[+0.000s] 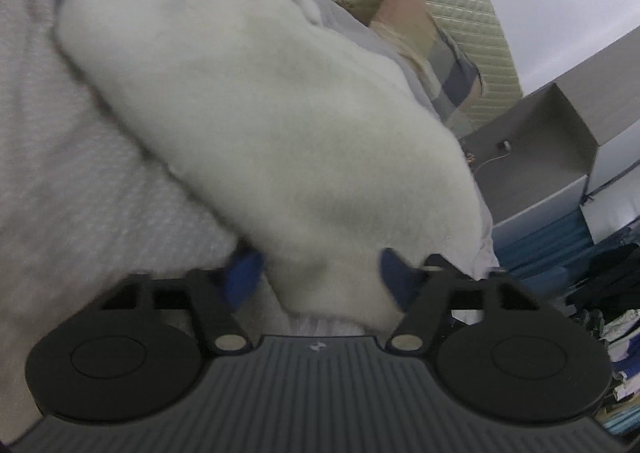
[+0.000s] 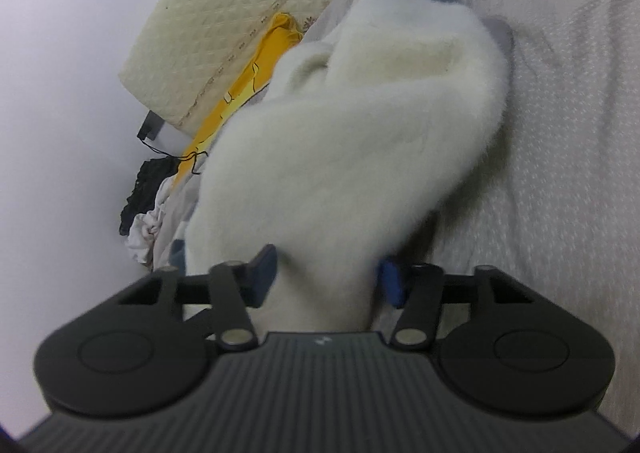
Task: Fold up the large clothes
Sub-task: 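Reach both grippers to the sweater and close each on its hem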
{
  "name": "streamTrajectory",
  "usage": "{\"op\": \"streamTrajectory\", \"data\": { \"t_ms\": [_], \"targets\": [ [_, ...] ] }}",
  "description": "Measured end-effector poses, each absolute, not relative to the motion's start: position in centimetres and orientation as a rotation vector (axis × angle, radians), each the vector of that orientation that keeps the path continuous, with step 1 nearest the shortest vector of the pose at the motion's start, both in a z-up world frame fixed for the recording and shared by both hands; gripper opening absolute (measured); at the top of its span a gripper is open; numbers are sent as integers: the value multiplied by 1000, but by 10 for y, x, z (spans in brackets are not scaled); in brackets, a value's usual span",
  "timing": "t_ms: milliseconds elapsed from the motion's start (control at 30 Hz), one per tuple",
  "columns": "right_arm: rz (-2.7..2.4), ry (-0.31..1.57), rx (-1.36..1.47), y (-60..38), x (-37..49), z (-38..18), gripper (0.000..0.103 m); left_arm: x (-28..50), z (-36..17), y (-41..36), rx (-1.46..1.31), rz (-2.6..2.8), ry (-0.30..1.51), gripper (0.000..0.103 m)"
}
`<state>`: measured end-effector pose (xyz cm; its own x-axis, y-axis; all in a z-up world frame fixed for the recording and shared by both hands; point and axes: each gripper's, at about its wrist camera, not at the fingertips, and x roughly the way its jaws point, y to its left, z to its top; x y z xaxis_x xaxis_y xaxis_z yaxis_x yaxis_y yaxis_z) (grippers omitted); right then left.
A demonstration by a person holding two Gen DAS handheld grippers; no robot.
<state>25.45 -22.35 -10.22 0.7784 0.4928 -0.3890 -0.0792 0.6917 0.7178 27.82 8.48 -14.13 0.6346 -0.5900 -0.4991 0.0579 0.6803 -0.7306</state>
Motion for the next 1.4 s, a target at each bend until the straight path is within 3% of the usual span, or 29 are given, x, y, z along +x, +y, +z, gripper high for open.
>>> {"op": "streamTrajectory", "data": {
  "t_ms": [100,267,367,733,1200,1233,1400],
  "targets": [
    [362,582,748,-227,256,-103,39,284,-146,85,-734,-415,769,43],
    [410,537,729,-235,252,-96,21,280,-132,88,-741,-465,681,24],
    [442,486,705,-237,243,-83,18,271,-119,88,-743,-488,626,17],
    [497,388,609,-239,186,-45,17,201,-56,94,-734,-534,492,12],
    [534,205,533,-242,72,25,16,36,28,90,-643,-582,310,10],
    [534,203,525,-243,68,24,16,24,28,91,-636,-585,304,3],
    [466,373,562,-250,76,-3,16,10,18,91,-617,-572,335,3]
  ]
}}
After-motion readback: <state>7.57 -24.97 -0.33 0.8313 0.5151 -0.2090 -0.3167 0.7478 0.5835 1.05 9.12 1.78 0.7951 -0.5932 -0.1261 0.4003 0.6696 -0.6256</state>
